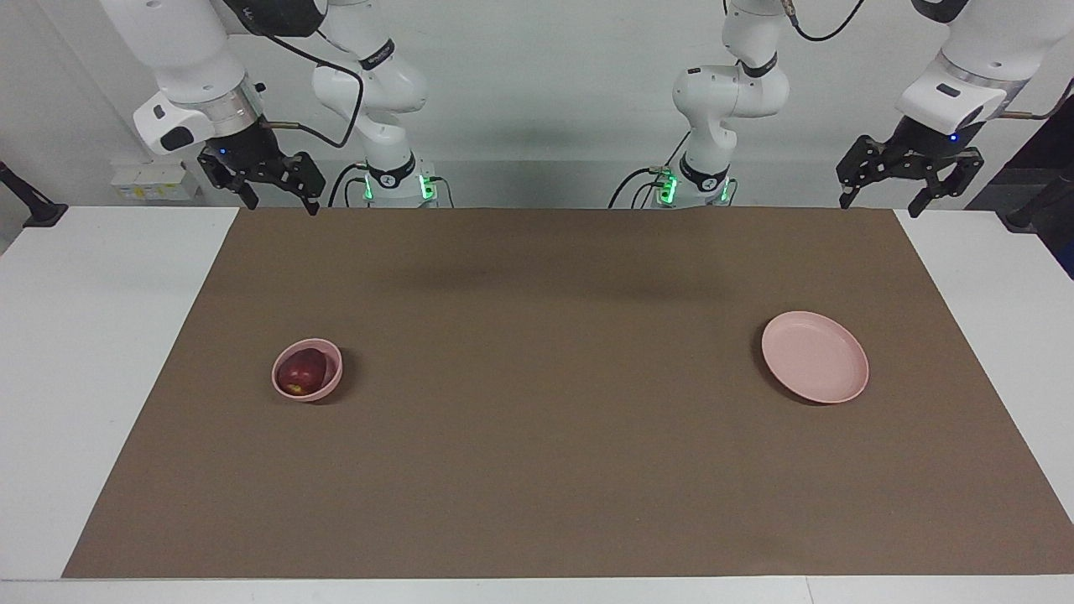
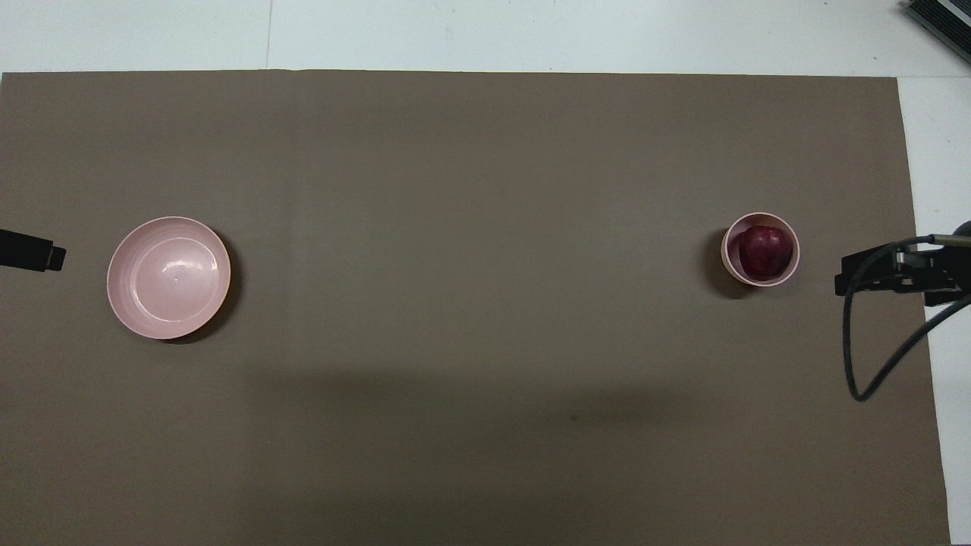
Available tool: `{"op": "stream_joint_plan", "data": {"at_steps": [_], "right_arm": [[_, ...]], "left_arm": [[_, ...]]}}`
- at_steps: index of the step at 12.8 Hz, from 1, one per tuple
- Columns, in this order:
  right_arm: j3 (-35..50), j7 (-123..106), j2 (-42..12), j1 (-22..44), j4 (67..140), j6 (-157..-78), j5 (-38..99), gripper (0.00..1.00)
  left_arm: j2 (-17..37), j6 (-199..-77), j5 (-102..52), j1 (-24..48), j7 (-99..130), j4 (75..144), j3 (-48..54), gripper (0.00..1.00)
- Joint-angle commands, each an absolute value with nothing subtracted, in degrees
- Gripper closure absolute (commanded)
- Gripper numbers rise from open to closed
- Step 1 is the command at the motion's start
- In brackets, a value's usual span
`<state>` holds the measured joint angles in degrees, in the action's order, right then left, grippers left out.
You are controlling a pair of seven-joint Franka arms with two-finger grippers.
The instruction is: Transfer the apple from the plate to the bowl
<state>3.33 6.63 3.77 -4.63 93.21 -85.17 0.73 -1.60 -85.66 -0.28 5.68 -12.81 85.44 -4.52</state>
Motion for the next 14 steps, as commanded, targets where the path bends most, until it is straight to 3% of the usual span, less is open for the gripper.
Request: {"op": "stream_joint_plan", "data": {"at_steps": [1,6,14], "right_arm": [[3.78,3.09,1.93,-5.1,89.65,-83.84,-0.17,0.0],[3.78,3.25,1.67,-5.01,90.0,-87.63,0.62,0.0],[3.87,3.25,2.02,-4.83,90.26,-85.61,0.87,0.0]], "left_arm": [[-1.85,-84.55,-0.44,5.98,-12.48,84.73,-4.92,0.0],[-1.85,-84.55,-0.44,5.98,-12.48,84.73,-4.92,0.0],[-1.85,-84.46,-0.44,5.98,-12.48,84.73,-4.92,0.0]]}}
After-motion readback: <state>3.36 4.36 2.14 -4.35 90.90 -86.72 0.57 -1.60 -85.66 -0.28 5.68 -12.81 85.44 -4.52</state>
